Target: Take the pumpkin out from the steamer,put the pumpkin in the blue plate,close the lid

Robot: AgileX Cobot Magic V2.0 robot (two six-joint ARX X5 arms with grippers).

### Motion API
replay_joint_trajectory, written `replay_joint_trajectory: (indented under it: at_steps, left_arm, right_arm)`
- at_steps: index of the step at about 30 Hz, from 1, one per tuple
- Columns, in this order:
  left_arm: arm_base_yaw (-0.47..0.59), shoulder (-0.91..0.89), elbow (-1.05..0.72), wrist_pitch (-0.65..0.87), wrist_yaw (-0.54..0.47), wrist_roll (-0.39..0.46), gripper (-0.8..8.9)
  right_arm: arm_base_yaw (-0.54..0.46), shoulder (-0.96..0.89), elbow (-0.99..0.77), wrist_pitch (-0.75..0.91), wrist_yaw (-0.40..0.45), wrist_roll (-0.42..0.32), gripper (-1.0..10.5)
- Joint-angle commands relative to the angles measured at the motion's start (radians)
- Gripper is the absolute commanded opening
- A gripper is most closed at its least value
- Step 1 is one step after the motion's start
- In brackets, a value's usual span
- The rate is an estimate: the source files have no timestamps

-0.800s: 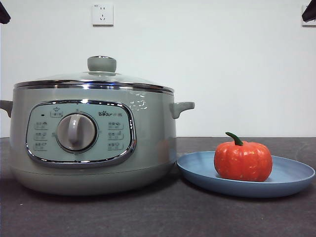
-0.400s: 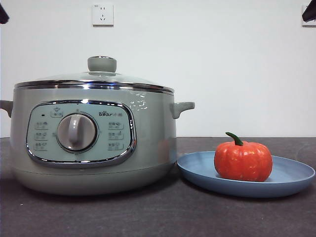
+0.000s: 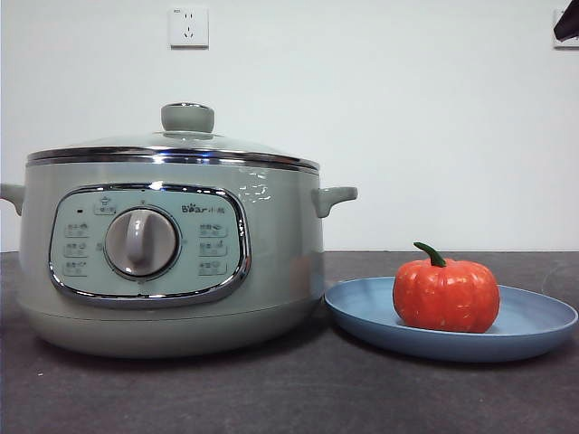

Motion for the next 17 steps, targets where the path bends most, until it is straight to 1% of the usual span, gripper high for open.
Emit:
replay_joint_trajectory:
  at_steps: [1,4,7,12,17]
  left_arm:
    - [0.08,-0.048,-0.087,0.052,0.02,0.011,-0.04]
    - [0.137,-0.082,-0.187,0.114,0.046,0.008,-0.04]
    - [0.165,-0.1,-0.29,0.183,0.069,0.008,-0.04]
    - [0.174,-0.102,-0.42,0.27,0.069,0.0,-0.04]
    - [0.174,-0.103,-0.48,0.282,0.069,0.0,-0.04]
  right_arm:
    - [0.002,0.0,-0.008,0.005,0.004,0.01,-0.2]
    - [0.001,0.0,-0.008,0.005,0.003,0.01,-0.2]
    - [0.001,0.0,-0.008,0.005,0.003,0.01,-0.2]
    - [0.001,0.0,-0.008,0.005,0.004,0.01,-0.2]
    - [0.001,0.0,-0.008,0.005,0.003,0.01,-0.2]
